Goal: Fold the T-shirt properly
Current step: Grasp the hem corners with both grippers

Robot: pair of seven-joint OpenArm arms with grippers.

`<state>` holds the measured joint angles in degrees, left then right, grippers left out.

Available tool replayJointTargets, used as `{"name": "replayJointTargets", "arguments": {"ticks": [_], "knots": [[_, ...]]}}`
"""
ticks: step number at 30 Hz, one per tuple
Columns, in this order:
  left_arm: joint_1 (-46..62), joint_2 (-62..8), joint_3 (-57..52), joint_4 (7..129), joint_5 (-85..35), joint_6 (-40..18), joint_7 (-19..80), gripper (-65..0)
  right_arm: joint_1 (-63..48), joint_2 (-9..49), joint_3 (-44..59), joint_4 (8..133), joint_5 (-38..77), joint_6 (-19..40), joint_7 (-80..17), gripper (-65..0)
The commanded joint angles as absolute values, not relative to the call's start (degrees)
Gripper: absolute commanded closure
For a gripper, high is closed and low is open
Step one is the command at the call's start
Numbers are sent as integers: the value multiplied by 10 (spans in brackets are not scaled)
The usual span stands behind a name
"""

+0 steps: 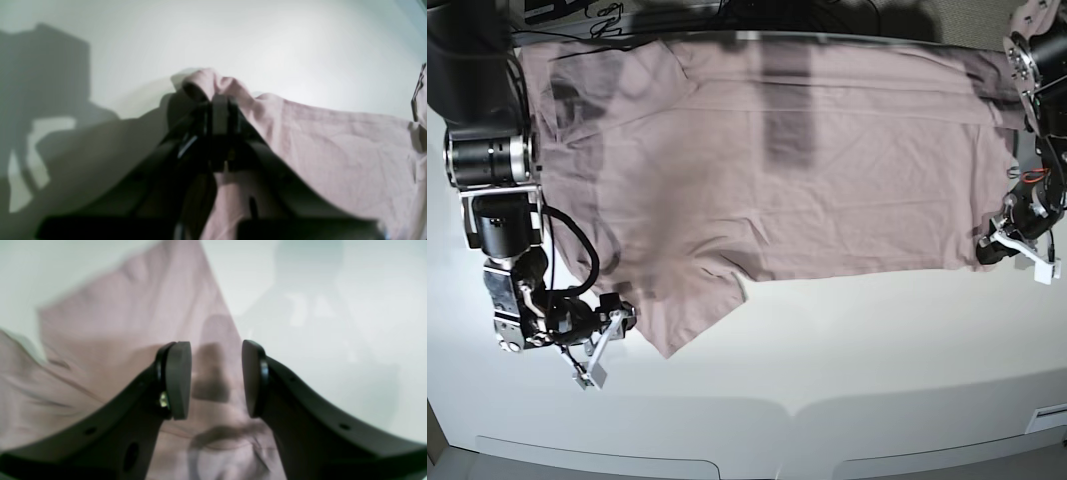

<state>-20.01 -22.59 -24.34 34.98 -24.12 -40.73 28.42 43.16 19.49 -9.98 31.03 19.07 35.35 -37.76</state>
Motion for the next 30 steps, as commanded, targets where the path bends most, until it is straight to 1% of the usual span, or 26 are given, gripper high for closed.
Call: {"name": "replayJointTargets", "arguments": {"ticks": [1, 8, 13, 19, 21, 26, 30], "knots": [[-204, -235, -243, 352, -225, -400, 299, 0, 455, 195, -98, 313, 187, 354, -358, -257], [-198, -235, -243, 352, -225, -400, 297, 0, 455, 178, -98, 257, 83, 329, -288, -257], [-198, -235, -243, 352, -225, -400, 291, 0, 456, 177, -98, 223, 25, 311, -228, -257], [-198, -235, -243, 352, -225, -400, 288, 0, 456, 178, -98, 223, 16, 309, -223, -257], [-198, -235, -243, 352, -225, -400, 288, 0, 457, 180, -98, 223, 17, 300, -223, -257], [-198, -235, -243, 352, -225, -400, 286, 0, 476, 180, -98, 223, 48, 301, -223, -257], [-198, -235, -243, 352, -225, -400, 286, 0, 495, 180, -98, 223, 51, 301, -233, -257]]}}
